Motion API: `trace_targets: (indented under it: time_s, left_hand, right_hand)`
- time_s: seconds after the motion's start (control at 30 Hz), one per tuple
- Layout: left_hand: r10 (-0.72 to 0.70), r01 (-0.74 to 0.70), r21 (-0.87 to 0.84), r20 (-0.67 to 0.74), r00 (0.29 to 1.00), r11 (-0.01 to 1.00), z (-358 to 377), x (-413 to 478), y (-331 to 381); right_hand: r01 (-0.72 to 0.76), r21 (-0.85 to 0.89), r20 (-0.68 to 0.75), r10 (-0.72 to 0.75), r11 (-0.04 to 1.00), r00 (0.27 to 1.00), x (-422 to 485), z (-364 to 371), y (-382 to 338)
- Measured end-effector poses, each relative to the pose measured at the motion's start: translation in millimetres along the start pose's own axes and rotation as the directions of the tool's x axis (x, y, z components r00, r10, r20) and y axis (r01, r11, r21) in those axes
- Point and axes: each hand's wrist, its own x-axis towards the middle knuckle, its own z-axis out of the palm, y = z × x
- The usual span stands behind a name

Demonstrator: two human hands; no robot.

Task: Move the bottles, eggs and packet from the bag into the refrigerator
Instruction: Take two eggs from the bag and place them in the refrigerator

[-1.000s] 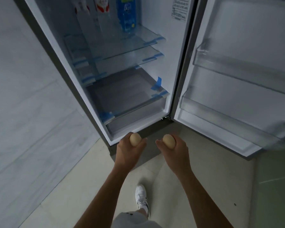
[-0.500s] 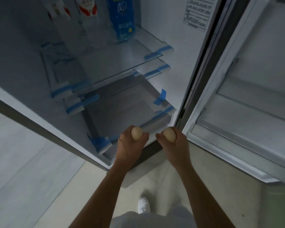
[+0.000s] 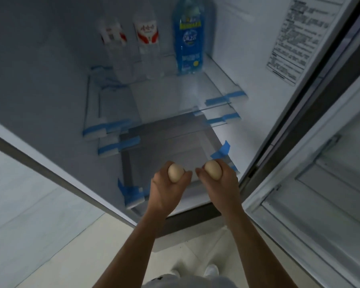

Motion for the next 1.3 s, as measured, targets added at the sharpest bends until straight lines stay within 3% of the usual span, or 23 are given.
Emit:
trace_targets:
  time_s: [0.5,0.73,0.93,1.1,1.3]
  left_hand:
    - [-0.08,0.071,-0.047,-0.206,0.975,0.996,-4,6,9]
    - [-0.292,0.297,0.015,-0.152,0.944,0.955,-1,24,-40]
    - [-0.403,0.409,0.061,-0.09,0.911,0.911,7,37,-82]
    - [-0.409,0.41,0.167,-0.044,0.912,0.896,12,44,-115]
    - [-0.347,0.375,0.2,-0.16,0.924,0.905,24,55,-130]
  right_hand:
    - [0.186,0.022,0.178,-0.187,0.982,0.966,38,2,-19]
    - [0.105,-0.115,0.236,-0.076,0.988,0.969,49,18,22]
    - [0.054,-0.262,0.289,0.026,0.963,0.957,61,33,62]
    - [0.022,-0.322,0.338,0.093,0.947,0.937,68,50,91]
    - [0.055,-0.46,0.299,0.096,0.886,0.95,76,70,115]
